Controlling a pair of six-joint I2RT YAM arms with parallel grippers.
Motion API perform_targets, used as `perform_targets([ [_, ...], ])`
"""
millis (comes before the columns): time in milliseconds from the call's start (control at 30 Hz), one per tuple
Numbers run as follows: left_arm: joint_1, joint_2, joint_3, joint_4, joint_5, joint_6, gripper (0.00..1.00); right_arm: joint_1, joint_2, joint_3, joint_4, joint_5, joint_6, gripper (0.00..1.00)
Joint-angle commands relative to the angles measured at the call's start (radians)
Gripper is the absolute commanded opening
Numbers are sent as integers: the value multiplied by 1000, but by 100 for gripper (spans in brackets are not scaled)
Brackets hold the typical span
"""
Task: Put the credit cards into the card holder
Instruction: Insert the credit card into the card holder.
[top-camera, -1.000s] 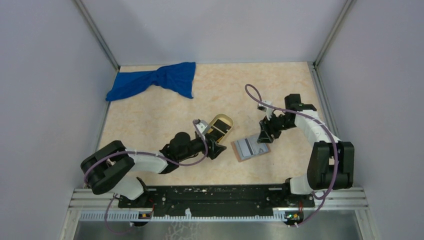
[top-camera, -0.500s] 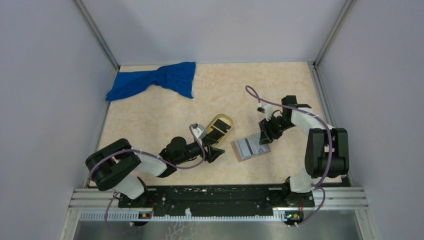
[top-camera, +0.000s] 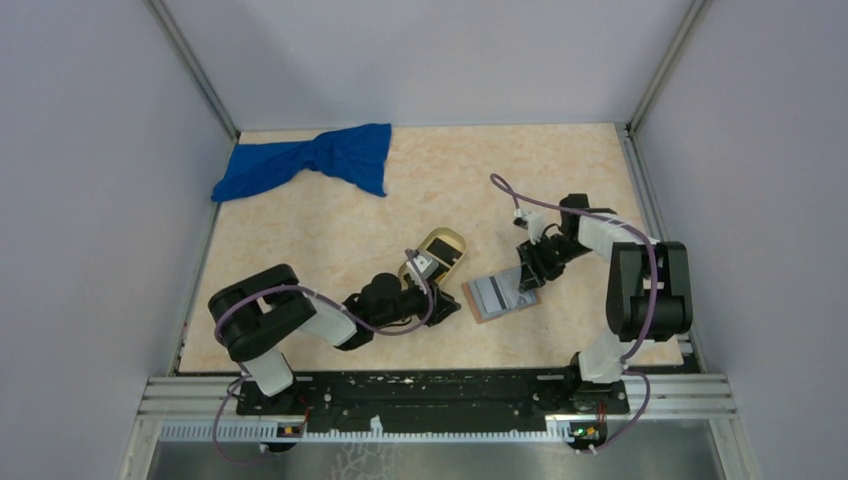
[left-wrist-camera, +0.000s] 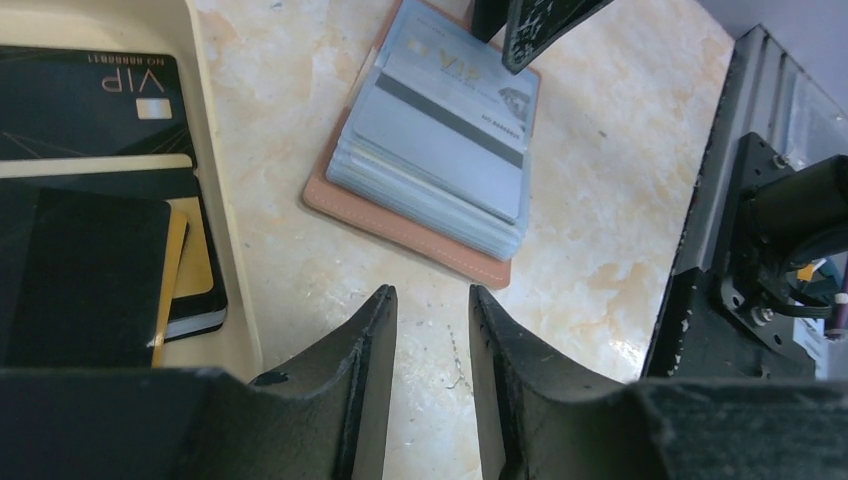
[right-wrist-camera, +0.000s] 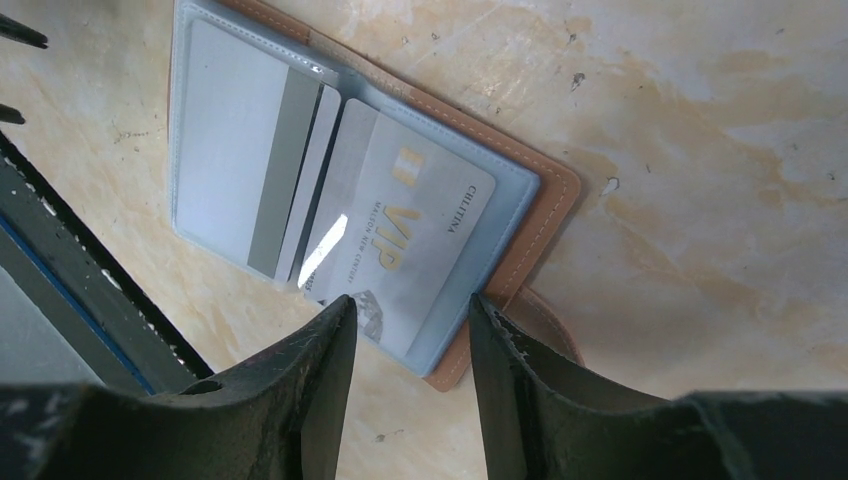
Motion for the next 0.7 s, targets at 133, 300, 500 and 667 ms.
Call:
perform_targets([
  [133, -19, 97, 43, -3, -46, -23, 38, -4, 22, 34, -26, -63, -10, 42],
  [300, -31, 125, 59, 4, -45, -28, 37, -4, -4, 50, -63, -140, -18, 38],
  [500, -34, 119, 55, 4, -52, -27, 37, -4, -38, 54, -73, -187, -6, 37],
  [667, -36, 115, 58, 5, -43, -29, 37, -4, -41, 62, -79, -231, 2, 37],
])
